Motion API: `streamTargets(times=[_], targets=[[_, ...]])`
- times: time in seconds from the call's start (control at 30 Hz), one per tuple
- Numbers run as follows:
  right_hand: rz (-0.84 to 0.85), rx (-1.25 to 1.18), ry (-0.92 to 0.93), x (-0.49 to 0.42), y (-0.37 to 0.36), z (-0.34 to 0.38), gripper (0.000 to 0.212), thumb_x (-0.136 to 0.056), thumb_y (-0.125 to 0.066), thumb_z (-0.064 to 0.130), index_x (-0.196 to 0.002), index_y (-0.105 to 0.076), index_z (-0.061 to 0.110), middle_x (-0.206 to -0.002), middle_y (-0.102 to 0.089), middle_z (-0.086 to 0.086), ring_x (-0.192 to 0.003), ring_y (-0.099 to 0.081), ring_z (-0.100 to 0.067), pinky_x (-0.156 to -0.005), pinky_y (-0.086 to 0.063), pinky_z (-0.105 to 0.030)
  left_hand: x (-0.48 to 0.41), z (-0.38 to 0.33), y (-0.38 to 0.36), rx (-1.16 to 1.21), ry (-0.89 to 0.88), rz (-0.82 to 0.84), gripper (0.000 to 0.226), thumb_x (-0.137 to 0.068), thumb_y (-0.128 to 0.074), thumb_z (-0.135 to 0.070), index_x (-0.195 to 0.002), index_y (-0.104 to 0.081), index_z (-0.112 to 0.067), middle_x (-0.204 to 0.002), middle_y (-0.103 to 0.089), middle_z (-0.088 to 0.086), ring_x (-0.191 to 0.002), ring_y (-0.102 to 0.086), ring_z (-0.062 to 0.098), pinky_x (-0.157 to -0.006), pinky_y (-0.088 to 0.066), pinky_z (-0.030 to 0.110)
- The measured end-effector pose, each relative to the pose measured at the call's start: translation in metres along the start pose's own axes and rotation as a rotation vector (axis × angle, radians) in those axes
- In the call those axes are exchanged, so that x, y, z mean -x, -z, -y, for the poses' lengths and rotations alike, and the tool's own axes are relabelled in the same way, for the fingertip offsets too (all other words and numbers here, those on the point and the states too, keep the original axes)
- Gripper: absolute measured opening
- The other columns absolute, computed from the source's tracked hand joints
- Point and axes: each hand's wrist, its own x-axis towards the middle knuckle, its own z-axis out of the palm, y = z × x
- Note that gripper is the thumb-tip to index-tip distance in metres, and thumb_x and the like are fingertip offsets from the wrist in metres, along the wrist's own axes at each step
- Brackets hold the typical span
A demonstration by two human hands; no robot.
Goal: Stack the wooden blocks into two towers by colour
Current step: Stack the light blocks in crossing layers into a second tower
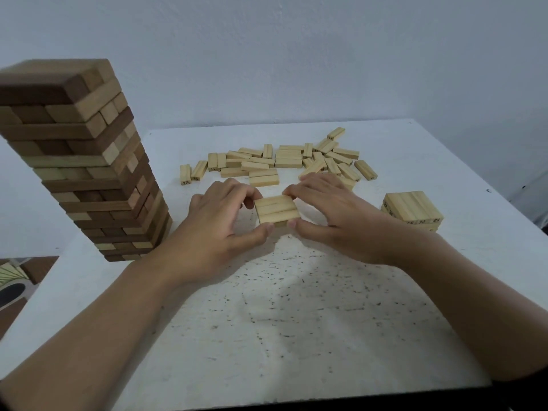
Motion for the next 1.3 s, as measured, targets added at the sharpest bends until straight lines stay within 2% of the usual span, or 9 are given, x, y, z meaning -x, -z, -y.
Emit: streamTargets(times=[0.13,0.3,0.43,0.53,0.67,0.73,0.93,1.07,1.3], targets=[[-0.107,0.014,0.025,0.006,0.021,0.003,0.058,-0.096,-0.038,0.061,-0.14,-0.049,0.025,-0.128,-0.046,0.018,-0.129,-0.03,-0.005,-0.111,-0.026,-0.028,-0.004,-0.011,0.01,0.067,-0.043,-0.103,0.052,-0.085,-0.041,-0.073,-0.121,-0.049,-0.036,-0.11,-0.043,-0.026,-0.112,-0.039,-0.005,-0.095,-0.033,0.035],[-0.126,0.018,0.033,0.022,0.043,-0.011,0.058,-0.092,-0.037,0.066,-0.136,-0.05,0.03,-0.128,-0.047,0.021,-0.127,-0.032,-0.002,-0.111,-0.032,-0.033,-0.018,-0.034,0.015,0.061,-0.117,-0.091,0.051,-0.086,-0.043,-0.073,-0.122,-0.049,-0.037,-0.109,-0.043,-0.025,-0.111,-0.04,-0.005,-0.095,-0.033,0.034],[-0.157,-0.091,-0.018,0.044,0.058,-0.037,0.06,-0.089,-0.046,0.069,-0.138,-0.051,0.035,-0.129,-0.047,0.029,-0.131,-0.032,0.004,-0.106,-0.027,-0.015,-0.038,-0.06,0.007,0.054,-0.164,-0.06,0.057,-0.084,-0.041,-0.076,-0.125,-0.048,-0.038,-0.109,-0.041,-0.028,-0.112,-0.036,-0.011,-0.093,-0.03,0.024],[-0.156,-0.164,-0.083,0.062,0.068,-0.063,0.066,-0.084,-0.048,0.074,-0.139,-0.051,0.038,-0.131,-0.047,0.031,-0.136,-0.032,0.001,-0.102,-0.032,-0.017,-0.054,-0.082,-0.009,0.067,-0.186,-0.045,0.055,-0.085,-0.042,-0.076,-0.125,-0.046,-0.039,-0.111,-0.04,-0.027,-0.112,-0.034,-0.012,-0.096,-0.027,0.02],[-0.125,-0.218,-0.131,0.081,0.077,-0.09,0.049,-0.088,-0.054,0.071,-0.131,-0.052,0.046,-0.13,-0.05,0.032,-0.136,-0.033,-0.001,-0.1,-0.037,-0.021,-0.072,-0.107,-0.033,0.1,-0.2,-0.031,0.037,-0.093,-0.055,-0.065,-0.118,-0.048,-0.039,-0.107,-0.041,-0.022,-0.111,-0.038,-0.005,-0.098,-0.024,0.029],[-0.102,-0.256,-0.158,0.089,0.081,-0.098,0.042,-0.087,-0.057,0.064,-0.126,-0.053,0.049,-0.128,-0.05,0.035,-0.134,-0.034,0.002,-0.099,-0.038,-0.019,-0.079,-0.115,-0.044,0.122,-0.197,-0.04,0.039,-0.088,-0.054,-0.067,-0.116,-0.048,-0.041,-0.107,-0.042,-0.02,-0.111,-0.04,-0.003,-0.1,-0.024,0.031],[-0.088,-0.281,-0.167,0.099,0.076,-0.119,0.042,-0.086,-0.056,0.062,-0.125,-0.054,0.047,-0.131,-0.052,0.03,-0.136,-0.036,-0.004,-0.102,-0.04,-0.024,-0.086,-0.121,-0.068,0.148,-0.186,-0.078,0.05,-0.083,-0.046,-0.075,-0.119,-0.052,-0.04,-0.112,-0.04,-0.022,-0.12,-0.038,0.0,-0.103,-0.024,0.033],[-0.072,-0.305,-0.178,0.1,0.07,-0.124,0.045,-0.083,-0.055,0.065,-0.126,-0.051,0.051,-0.128,-0.048,0.039,-0.133,-0.036,0.003,-0.1,-0.038,-0.02,-0.087,-0.12,-0.074,0.158,-0.17,-0.085,0.048,-0.083,-0.053,-0.072,-0.12,-0.053,-0.04,-0.116,-0.037,-0.025,-0.125,-0.034,0.0,-0.105,-0.021,0.032],[-0.067,-0.303,-0.171,0.102,0.068,-0.126,0.047,-0.081,-0.054,0.066,-0.125,-0.05,0.051,-0.126,-0.048,0.041,-0.13,-0.037,0.004,-0.098,-0.038,-0.014,-0.086,-0.12,-0.076,0.138,-0.175,-0.067,0.052,-0.082,-0.052,-0.074,-0.12,-0.053,-0.04,-0.117,-0.037,-0.025,-0.128,-0.032,-0.001,-0.107,-0.017,0.032]])
